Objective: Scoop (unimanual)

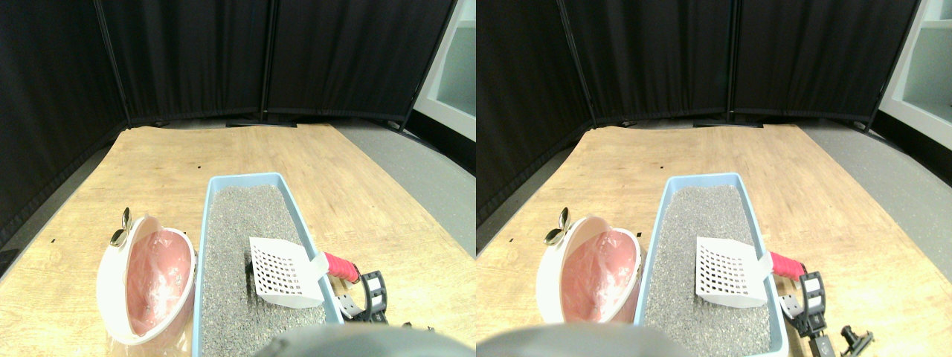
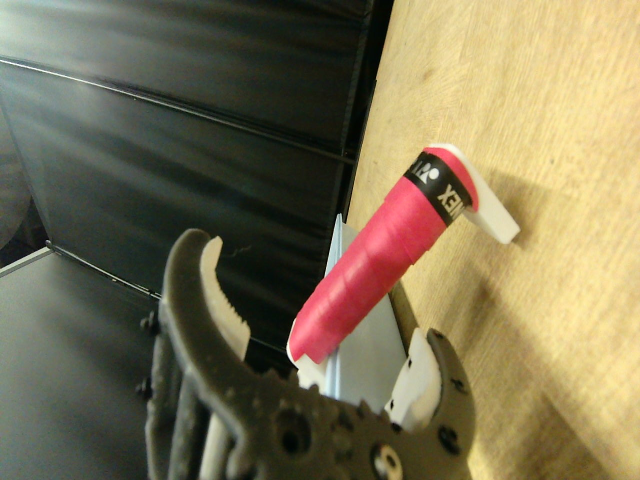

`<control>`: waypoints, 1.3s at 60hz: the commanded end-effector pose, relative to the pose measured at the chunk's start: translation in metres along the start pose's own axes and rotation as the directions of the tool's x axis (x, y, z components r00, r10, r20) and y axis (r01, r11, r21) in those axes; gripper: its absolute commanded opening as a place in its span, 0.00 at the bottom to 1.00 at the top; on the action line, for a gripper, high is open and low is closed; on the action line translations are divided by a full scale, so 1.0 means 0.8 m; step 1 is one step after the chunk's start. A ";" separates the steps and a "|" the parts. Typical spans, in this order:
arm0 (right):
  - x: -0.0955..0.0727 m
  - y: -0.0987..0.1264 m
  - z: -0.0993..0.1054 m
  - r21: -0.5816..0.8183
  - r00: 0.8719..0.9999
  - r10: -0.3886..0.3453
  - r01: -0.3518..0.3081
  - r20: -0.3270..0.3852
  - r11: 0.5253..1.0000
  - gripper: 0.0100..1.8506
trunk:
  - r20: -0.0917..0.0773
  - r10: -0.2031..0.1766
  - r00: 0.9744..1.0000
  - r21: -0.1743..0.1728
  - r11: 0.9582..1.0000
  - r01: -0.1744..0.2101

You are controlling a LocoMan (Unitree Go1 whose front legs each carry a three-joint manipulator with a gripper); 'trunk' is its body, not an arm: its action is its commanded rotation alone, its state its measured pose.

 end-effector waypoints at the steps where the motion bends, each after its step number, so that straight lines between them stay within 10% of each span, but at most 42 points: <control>1: 0.006 0.000 0.000 0.008 0.999 -0.004 0.004 0.037 1.000 0.44 | -0.007 0.003 1.000 -0.027 1.000 -0.003; 78: 0.066 -0.017 -0.041 0.089 0.994 -0.087 0.092 -0.063 0.992 0.43 | -0.023 -0.006 1.000 -0.028 1.000 0.005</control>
